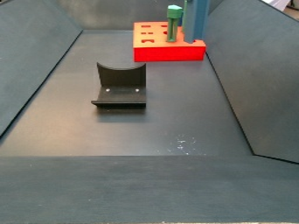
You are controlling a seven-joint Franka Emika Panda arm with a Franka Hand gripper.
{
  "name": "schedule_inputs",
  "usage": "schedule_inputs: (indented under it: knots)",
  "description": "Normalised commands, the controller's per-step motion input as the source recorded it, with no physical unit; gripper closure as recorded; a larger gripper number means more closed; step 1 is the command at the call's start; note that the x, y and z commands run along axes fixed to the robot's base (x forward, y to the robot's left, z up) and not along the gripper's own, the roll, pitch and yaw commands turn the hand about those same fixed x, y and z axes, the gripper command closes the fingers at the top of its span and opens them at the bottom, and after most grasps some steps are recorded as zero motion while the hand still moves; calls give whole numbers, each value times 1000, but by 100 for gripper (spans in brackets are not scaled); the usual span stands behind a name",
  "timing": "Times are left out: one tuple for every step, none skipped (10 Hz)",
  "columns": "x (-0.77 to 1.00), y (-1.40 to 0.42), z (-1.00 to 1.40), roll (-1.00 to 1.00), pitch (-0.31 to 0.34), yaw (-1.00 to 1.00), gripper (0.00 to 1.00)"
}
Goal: Pick up the arch object. Move up. Rotate the arch object. Move to above the board. Insert the arch object.
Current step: Rotate the arch object.
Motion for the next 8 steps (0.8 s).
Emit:
schedule_inputs:
  knots:
    - [-1,9,-1,-45,-25,-1000,100]
    - [-1,9,-1,-53,-29,-1000,100]
    - [-1,9,-1,-63,-35,-1000,100]
    - [-1,9,-2,-74,-41,-1000,100]
    - [-1,9,-2,-85,-47,-1000,100]
    - [-1,10,-2,-104,-58,-905,100]
    - [-1,10,-2,-104,-58,-680,100]
    - [-1,10,-2,-103,-58,-411,100]
